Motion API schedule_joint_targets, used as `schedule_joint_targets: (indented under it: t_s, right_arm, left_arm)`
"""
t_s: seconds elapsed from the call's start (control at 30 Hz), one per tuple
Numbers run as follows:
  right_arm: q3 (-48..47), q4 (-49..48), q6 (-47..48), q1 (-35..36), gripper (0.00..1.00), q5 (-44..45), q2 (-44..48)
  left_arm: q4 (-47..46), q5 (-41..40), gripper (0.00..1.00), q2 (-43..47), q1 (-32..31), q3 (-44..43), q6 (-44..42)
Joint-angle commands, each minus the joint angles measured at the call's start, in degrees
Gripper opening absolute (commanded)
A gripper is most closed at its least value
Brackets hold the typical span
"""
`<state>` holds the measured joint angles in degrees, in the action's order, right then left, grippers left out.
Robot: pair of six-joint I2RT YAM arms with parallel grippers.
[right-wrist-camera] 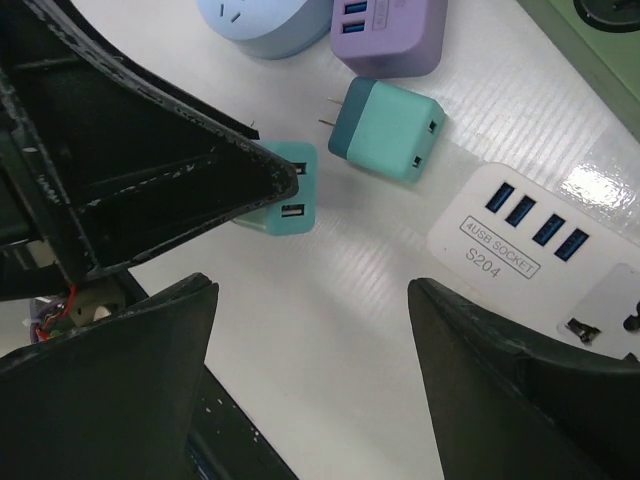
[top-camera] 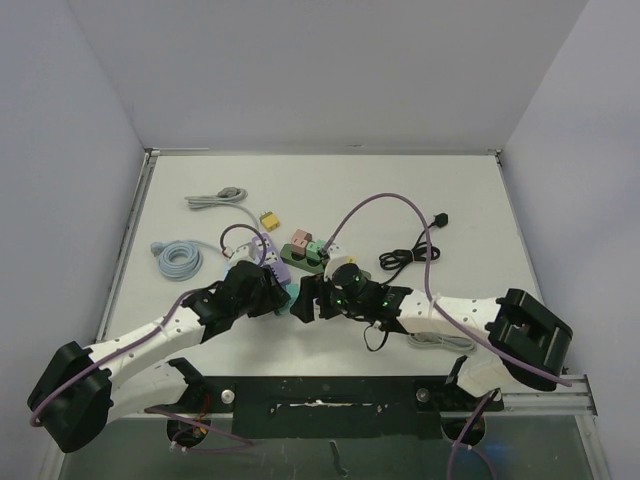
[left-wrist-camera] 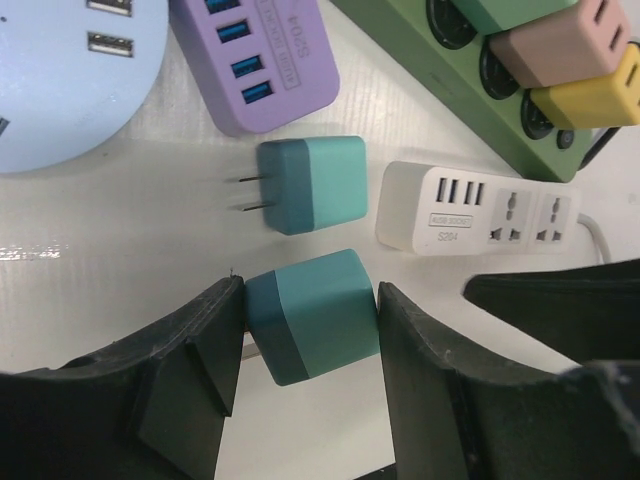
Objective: Insert the plug
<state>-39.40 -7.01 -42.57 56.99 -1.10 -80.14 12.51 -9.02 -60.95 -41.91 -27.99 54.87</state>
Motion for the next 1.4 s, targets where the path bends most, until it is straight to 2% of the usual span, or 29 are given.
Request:
schedule_joint_targets:
  t_s: [0.0, 0.23, 0.47, 0.63, 0.67, 0.83, 0.93, 1.07, 1.2, 1.37]
  right_arm:
    - [-2.9, -11.8, -1.1, 0.1, 0.78, 1.2, -2.2]
    - [-2.6, -20.0, -3.9, 0.2, 0.72, 0.6, -6.8]
    - [2.5, -35.9, -5.5, 0.4, 0.56, 2.7, -8.9]
    - [3.5, -40.0, -3.3, 1.1, 0.53, 6.0, -8.7]
    - [3.6, -40.5, -3.1, 1.1, 0.5, 6.2, -8.7]
    - [2.1, -41.2, -2.6, 0.9, 0.21, 4.7, -9.1]
    - [1.5, -40.5, -0.4, 0.8, 0.07, 3.4, -8.5]
    - [2.2, -38.5, 6.6, 0.5, 0.0, 1.6, -5.8]
    - [2.4, -31.1, 17.5, -1.2, 0.0, -2.7, -1.9]
    - [4.7, -21.5, 28.0, -7.6, 0.0, -11.4, 4.4]
  left_arm:
    - [-5.0, 1.9, 0.47, 1.0, 0.5, -3.7, 1.5]
    - [-5.0, 3.9, 0.47, 2.3, 1.1, -4.1, 4.6]
    - [-4.9, 6.2, 0.47, 5.3, 1.8, -4.0, 10.1]
    - [-3.1, 6.9, 0.48, 7.7, 3.1, -3.6, 12.9]
    - [-3.2, 7.2, 0.49, 8.2, 3.4, -3.3, 13.6]
    - [-3.1, 9.3, 0.54, 10.0, 4.5, -2.7, 17.5]
    - [-3.0, 8.5, 0.64, 11.5, 4.9, -2.4, 17.7]
    - [-1.4, 5.9, 0.69, 13.5, 7.0, -3.7, 11.8]
    - [6.6, -0.2, 0.73, 15.3, 9.1, -9.3, 2.2]
    - [12.6, -7.0, 0.76, 19.5, 9.3, -15.1, -10.3]
